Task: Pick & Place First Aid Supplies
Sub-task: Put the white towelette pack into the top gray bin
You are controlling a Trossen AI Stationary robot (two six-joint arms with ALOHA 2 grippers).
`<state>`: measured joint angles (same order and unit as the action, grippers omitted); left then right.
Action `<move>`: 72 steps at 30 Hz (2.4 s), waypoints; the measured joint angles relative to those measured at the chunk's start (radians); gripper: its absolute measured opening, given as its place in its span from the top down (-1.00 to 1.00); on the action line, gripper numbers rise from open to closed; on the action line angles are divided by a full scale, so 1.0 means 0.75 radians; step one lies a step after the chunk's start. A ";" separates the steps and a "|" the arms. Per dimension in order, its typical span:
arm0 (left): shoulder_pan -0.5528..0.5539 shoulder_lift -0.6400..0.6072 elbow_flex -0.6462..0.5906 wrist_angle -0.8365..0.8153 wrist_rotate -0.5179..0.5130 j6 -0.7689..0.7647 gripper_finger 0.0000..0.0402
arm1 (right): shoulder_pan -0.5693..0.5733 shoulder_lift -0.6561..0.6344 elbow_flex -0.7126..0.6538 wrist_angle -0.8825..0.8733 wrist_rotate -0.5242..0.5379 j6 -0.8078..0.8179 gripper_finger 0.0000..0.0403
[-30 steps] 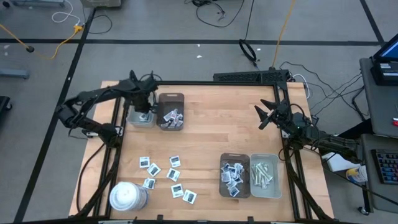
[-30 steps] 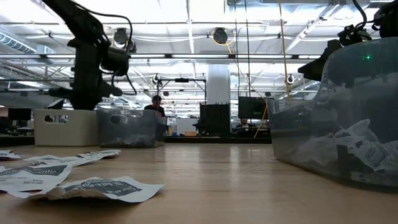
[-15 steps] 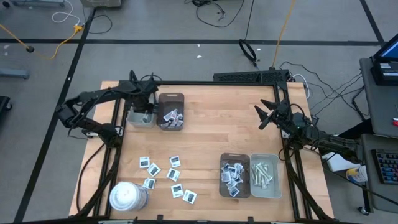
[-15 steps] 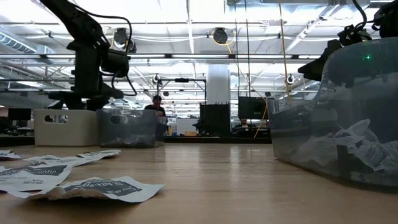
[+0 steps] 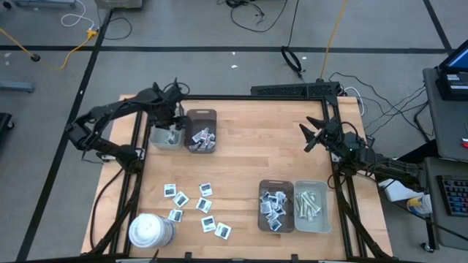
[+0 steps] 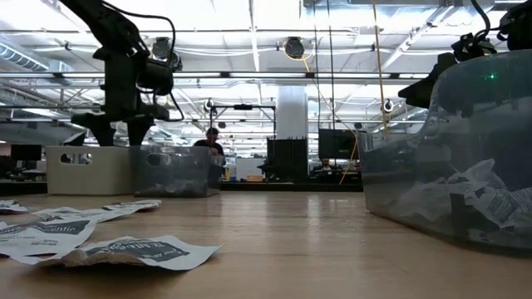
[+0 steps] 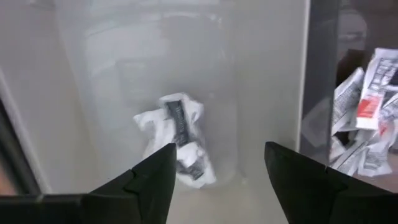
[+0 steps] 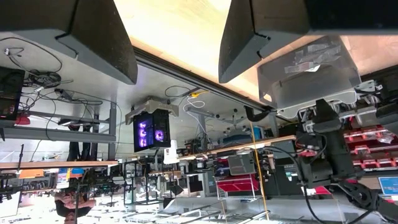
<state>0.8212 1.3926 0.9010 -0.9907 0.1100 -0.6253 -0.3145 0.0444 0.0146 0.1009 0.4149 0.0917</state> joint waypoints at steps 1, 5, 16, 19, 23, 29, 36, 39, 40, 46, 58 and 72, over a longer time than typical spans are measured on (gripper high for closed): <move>0.004 0.000 0.015 -0.029 -0.004 0.005 -0.24 | 0.000 0.000 0.000 0.000 0.000 0.000 -0.09; 0.015 -0.001 0.074 -0.121 -0.029 0.033 -0.25 | 0.000 0.000 0.000 0.000 0.000 0.000 -0.10; -0.013 -0.053 0.214 -0.222 -0.041 0.062 -0.25 | 0.000 0.000 0.000 0.000 0.000 0.000 -0.10; -0.032 -0.053 0.235 -0.236 -0.043 0.075 -0.25 | 0.000 0.000 0.000 0.000 0.000 0.000 -0.10; -0.083 -0.053 0.236 -0.236 -0.022 0.145 -0.25 | 0.000 0.000 0.000 0.000 0.000 0.000 -0.09; -0.289 -0.032 0.236 -0.192 0.039 0.323 -0.25 | 0.000 0.000 0.000 0.000 0.000 0.001 -0.10; -0.611 -0.033 0.236 -0.209 0.053 0.499 -0.25 | 0.000 0.000 0.000 0.000 0.000 0.000 -0.10; -0.746 -0.033 0.236 -0.213 0.097 0.553 -0.25 | -0.001 0.000 0.000 0.000 0.000 0.000 -0.10; -0.793 -0.033 0.236 -0.213 0.123 0.567 -0.25 | -0.001 0.000 0.000 0.000 0.000 0.000 -0.10; -1.031 -0.033 0.236 -0.213 0.177 0.581 -0.25 | -0.001 0.000 0.000 0.000 0.000 0.000 -0.09; -1.220 0.199 0.438 -0.226 0.132 0.561 -0.25 | 0.000 0.000 0.000 0.000 0.000 0.000 -0.10; -1.342 0.420 0.597 -0.178 -0.012 0.505 -0.25 | 0.000 0.000 0.000 0.000 0.000 0.000 -0.09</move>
<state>-0.1849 1.7073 1.3488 -1.1241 0.1012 -0.2462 -0.3145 0.0444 0.0147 0.1009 0.4149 0.0917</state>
